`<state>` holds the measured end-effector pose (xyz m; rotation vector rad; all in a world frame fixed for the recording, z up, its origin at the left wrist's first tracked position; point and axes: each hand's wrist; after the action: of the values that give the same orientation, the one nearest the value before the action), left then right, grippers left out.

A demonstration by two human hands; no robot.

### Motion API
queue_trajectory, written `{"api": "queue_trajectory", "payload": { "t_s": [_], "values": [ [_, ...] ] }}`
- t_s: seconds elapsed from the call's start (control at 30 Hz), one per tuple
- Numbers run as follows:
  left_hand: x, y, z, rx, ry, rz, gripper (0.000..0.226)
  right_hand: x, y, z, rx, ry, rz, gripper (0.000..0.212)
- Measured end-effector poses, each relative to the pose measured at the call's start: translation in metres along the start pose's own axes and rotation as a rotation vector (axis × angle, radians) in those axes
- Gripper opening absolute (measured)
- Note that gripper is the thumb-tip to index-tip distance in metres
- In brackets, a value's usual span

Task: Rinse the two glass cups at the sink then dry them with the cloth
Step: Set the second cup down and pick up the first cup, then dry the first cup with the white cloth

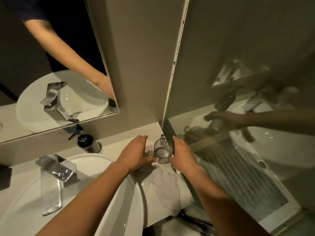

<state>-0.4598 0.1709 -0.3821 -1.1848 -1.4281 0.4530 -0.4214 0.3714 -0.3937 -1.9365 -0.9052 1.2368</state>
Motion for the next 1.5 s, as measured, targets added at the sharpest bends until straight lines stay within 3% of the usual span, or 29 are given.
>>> {"api": "queue_trajectory", "payload": {
  "t_s": [0.07, 0.17, 0.3, 0.43, 0.7, 0.97, 1.1, 1.23, 1.33, 1.5],
  "values": [
    [-0.019, -0.014, -0.014, 0.069, -0.027, 0.014, 0.105, -0.018, -0.01, -0.009, 0.061, -0.171, -0.087, 0.084],
    [-0.043, -0.026, -0.029, -0.001, -0.096, 0.139, 0.102, -0.058, -0.013, -0.013, -0.02, -0.405, -0.245, 0.08],
    [-0.054, -0.019, -0.027, -0.088, -0.148, 0.25, 0.098, -0.096, 0.014, 0.003, -0.158, -0.508, -0.476, 0.066],
    [-0.06, -0.009, -0.02, -0.099, -0.178, 0.219, 0.079, -0.102, 0.039, 0.017, -0.225, -0.48, -0.544, 0.062],
    [-0.066, -0.006, -0.027, -0.012, -0.16, -0.037, 0.06, -0.093, 0.041, 0.017, -0.187, -0.462, -0.396, 0.049],
    [-0.035, -0.019, -0.088, 0.316, -0.031, -0.409, 0.09, -0.098, -0.029, -0.025, -0.201, -0.463, -0.127, 0.076],
    [-0.022, -0.01, -0.114, 0.391, -0.032, -0.478, 0.088, -0.09, -0.032, -0.054, -0.216, -0.468, 0.0, 0.078],
    [-0.028, 0.003, -0.136, 0.44, -0.126, -0.552, 0.088, -0.052, -0.008, -0.078, -0.143, -0.291, 0.193, 0.065],
    [-0.036, 0.014, -0.151, 0.451, -0.167, -0.584, 0.087, -0.02, 0.027, -0.079, -0.088, -0.137, -0.037, 0.054],
    [-0.048, 0.026, -0.171, 0.449, -0.196, -0.577, 0.087, -0.001, 0.076, -0.066, -0.223, -0.098, -0.486, 0.057]
  ]
}}
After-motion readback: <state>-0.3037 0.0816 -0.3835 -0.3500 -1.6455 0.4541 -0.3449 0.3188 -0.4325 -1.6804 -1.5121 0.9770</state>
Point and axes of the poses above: each hand's wrist, its own z-axis towards the middle knuckle, its own y-axis out of the palm, x = y × z, and after that the axes turned 3 degrees about x, right-handed
